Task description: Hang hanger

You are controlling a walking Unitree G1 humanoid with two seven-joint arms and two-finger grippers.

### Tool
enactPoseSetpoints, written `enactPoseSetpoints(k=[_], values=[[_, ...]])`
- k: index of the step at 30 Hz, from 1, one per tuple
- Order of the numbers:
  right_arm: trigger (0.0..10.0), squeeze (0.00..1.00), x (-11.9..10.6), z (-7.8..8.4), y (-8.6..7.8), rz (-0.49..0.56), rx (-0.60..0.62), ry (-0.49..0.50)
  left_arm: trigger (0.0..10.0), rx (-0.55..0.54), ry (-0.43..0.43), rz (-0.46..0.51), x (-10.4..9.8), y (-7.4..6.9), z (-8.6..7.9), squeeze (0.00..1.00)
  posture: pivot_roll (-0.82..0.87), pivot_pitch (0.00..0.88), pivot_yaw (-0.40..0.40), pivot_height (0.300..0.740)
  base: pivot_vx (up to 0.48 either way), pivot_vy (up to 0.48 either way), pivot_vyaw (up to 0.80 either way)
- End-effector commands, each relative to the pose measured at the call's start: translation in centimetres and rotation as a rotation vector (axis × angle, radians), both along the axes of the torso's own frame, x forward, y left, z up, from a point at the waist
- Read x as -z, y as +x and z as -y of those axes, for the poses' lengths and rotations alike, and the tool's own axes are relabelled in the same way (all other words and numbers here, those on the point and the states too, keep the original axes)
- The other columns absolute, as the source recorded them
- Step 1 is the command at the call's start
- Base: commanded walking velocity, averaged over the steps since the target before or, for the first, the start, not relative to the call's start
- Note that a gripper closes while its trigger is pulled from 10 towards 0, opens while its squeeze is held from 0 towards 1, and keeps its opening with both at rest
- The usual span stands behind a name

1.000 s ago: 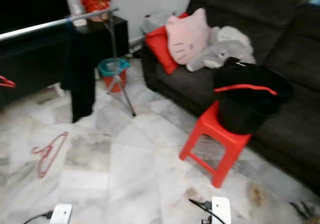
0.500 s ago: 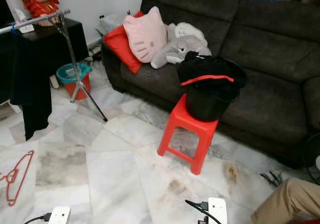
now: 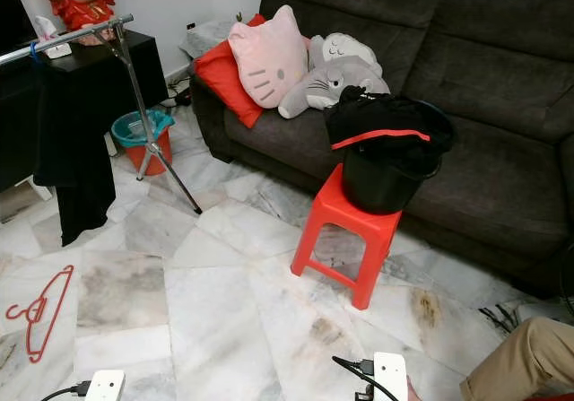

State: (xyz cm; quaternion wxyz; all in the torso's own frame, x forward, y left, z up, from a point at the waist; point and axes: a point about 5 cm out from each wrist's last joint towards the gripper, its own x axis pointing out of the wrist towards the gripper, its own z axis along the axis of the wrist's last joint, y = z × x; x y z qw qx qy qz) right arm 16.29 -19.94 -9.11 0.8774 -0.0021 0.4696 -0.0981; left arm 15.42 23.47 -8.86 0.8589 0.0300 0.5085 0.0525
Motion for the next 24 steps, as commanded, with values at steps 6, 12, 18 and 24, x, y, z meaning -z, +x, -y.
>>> enactPoseSetpoints(k=[6, 12, 18, 24], values=[[10.0, 0.00, -0.06, 0.30, -0.02, 0.007, 0.013, -0.010, 10.0, -0.007, -0.009, -0.001, 0.06, 0.02, 0.26, 0.00, -0.11, 0.000, -0.036, 0.740, 0.000, 0.000, -0.40], [10.0, 0.00, -0.05, 0.32, -0.02, 0.002, 0.005, -0.014, 10.0, -0.011, -0.007, -0.001, 0.07, 0.01, 0.25, 0.00, -0.11, 0.000, -0.036, 0.740, 0.000, 0.000, 0.00], [10.0, 0.00, -0.04, 0.31, -0.07, 0.004, 0.008, -0.015, 10.0, -0.002, -0.006, -0.004, 0.08, -0.02, 0.24, 0.00, -0.11, 0.000, -0.036, 0.740, 0.000, 0.000, 0.00], [10.0, 0.00, 0.00, 0.24, -0.11, 0.000, 0.016, -0.007, 10.0, 0.000, -0.004, -0.004, 0.06, -0.01, 0.19, 0.00, -0.11, 0.000, -0.034, 0.740, 0.000, 0.000, 0.00]])
